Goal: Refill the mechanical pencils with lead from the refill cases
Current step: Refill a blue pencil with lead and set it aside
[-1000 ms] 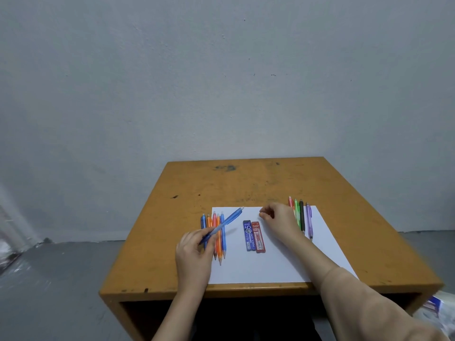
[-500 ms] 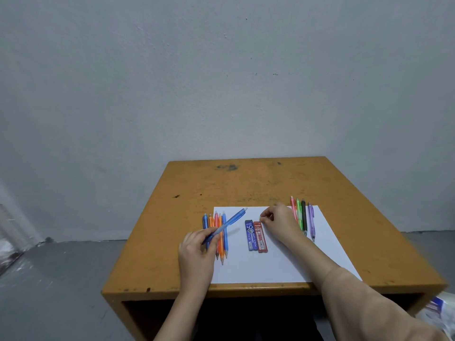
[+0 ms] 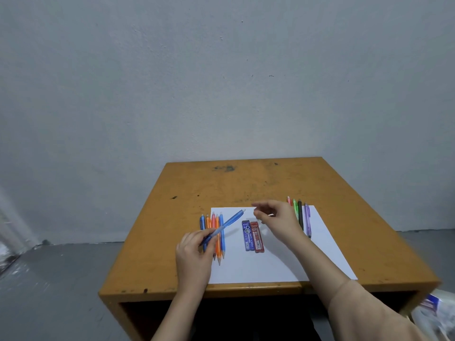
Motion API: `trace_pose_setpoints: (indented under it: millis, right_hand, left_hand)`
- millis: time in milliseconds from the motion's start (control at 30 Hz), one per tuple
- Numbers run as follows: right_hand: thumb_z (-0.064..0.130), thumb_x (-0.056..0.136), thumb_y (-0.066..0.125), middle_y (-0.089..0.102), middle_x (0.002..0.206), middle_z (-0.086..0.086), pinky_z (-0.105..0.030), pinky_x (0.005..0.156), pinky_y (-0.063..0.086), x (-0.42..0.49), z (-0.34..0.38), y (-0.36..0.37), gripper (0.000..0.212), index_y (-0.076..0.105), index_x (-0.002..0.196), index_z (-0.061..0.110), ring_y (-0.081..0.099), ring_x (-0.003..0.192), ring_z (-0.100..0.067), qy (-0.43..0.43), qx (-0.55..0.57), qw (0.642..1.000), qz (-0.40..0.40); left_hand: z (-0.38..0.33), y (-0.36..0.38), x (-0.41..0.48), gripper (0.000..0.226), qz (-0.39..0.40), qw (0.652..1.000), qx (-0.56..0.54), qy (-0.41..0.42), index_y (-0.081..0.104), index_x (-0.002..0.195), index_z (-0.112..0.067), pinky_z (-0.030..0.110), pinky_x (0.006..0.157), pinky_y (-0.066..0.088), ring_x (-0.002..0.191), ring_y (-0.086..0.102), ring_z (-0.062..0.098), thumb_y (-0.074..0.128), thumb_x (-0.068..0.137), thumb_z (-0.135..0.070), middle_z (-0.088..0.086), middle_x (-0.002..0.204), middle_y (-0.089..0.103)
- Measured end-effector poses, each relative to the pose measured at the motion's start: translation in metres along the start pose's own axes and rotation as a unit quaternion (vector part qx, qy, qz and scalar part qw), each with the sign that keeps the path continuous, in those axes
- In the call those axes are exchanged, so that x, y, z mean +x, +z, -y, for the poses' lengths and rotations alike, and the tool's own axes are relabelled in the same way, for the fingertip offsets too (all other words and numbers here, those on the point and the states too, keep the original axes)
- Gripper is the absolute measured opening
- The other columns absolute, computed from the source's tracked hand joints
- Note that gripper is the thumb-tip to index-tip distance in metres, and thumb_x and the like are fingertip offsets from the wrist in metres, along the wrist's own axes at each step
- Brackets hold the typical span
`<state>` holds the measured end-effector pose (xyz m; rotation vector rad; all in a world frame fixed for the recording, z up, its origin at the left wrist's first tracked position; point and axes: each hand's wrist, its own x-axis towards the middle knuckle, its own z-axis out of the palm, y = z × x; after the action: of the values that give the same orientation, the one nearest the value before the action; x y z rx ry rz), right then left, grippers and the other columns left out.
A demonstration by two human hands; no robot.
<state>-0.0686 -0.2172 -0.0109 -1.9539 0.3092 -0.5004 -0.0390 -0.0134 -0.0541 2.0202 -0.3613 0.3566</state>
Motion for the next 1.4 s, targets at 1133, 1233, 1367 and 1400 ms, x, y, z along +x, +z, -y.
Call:
trace_pose_setpoints:
  millis: [1133,1233,1367,1400]
  right_hand:
    - [0.017,0.090,0.064,0.067,0.078,0.007,-0.014,0.064,0.048,-0.006,0.019,0.001,0.014,0.066,0.079,0.025,0.060,0.075,-0.006,-0.018,-0.018,0.999,0.021]
    - [0.013,0.090,0.064,0.068,0.073,0.002,-0.026,0.071,0.052,-0.001,0.015,-0.005,0.019,0.066,0.076,0.026,0.061,0.071,-0.010,-0.010,-0.005,1.000,-0.001]
    - [0.009,0.090,0.063,0.067,0.071,0.001,-0.029,0.073,0.051,0.007,0.008,-0.012,0.017,0.067,0.077,0.021,0.062,0.071,-0.013,0.002,-0.009,0.999,-0.032]
    - [0.010,0.090,0.062,0.066,0.070,0.002,-0.029,0.073,0.051,0.008,0.006,-0.012,0.016,0.067,0.078,0.020,0.061,0.070,-0.013,0.009,-0.020,0.999,-0.036]
  left_hand:
    - [-0.004,0.000,0.000,0.023,-0.007,0.999,0.038,-0.001,0.071,0.108,-0.023,0.024,0.085,0.041,0.088,0.046,-0.005,0.069,0.084,-0.025,-0.024,0.094,0.054]
    - [-0.001,0.001,0.000,0.023,-0.013,0.999,0.030,-0.013,0.071,0.106,-0.025,0.023,0.081,0.043,0.089,0.047,-0.007,0.070,0.084,-0.027,-0.025,0.092,0.053]
    - [0.002,0.001,0.001,0.022,-0.009,0.999,0.034,-0.007,0.071,0.106,-0.026,0.028,0.082,0.046,0.091,0.050,-0.001,0.070,0.084,-0.027,-0.027,0.090,0.053]
    - [0.002,0.001,0.001,0.021,-0.010,0.999,0.034,-0.003,0.071,0.105,-0.026,0.027,0.081,0.045,0.091,0.050,-0.001,0.070,0.084,-0.026,-0.027,0.090,0.053]
